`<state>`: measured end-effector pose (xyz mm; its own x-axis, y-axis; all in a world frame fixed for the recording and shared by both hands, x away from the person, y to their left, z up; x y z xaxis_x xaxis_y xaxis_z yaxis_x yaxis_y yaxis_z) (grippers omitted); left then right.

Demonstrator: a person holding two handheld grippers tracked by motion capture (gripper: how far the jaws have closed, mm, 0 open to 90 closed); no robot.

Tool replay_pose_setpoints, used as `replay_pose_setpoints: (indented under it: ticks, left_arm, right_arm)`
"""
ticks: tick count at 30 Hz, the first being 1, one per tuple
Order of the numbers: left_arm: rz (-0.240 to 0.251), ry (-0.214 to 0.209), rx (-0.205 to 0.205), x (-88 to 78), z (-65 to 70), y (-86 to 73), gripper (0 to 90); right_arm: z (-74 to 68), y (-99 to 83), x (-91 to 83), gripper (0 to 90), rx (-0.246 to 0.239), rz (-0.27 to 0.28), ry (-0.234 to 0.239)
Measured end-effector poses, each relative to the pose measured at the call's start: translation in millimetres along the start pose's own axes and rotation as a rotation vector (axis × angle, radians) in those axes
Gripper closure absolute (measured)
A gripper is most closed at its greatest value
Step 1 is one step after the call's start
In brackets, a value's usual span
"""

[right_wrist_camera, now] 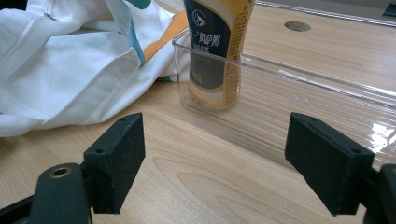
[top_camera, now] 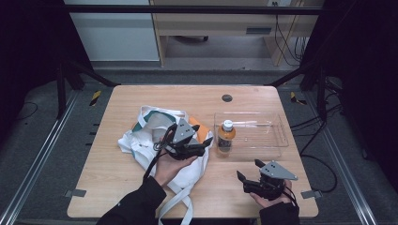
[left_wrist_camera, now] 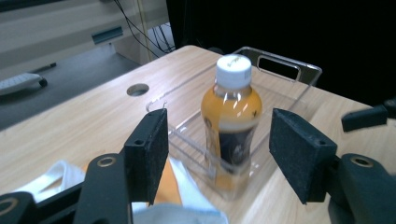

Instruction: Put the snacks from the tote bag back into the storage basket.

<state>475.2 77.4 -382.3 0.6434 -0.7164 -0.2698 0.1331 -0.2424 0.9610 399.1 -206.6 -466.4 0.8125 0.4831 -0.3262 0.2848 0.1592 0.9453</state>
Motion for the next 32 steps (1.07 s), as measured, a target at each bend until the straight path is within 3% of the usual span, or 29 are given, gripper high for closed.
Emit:
replay_pose_setpoints:
  ticks: [11, 17, 32]
  left_arm:
    - [-0.044, 0.013, 0.015, -33.5, -11.3, -26.7, 34.2]
    - [-0.047, 0.021, -0.008, -52.9, -22.5, -40.4, 32.7]
    - [-0.088, 0.113, -0.052, -96.0, -55.2, -77.2, 31.1]
  right_arm:
    - [0.5, -0.9, -0.4, 20.0, 0.004, -0.006, -0.007]
    - [0.9, -1.1, -0.6, 19.7, -0.001, -0.005, -0.012]
    - [0.5, -1.4, -0.3, 18.8, -0.014, -0.017, -0.015]
Point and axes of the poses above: each handheld gripper's, and its own axes: x roughly forward along the jaws, y roughly out of its top, z roughly to its right, the point moved 1 cm from there along x, roughly forward along the jaws, and after that the axes turned 7 degrees about z, right-handed, at the moved point
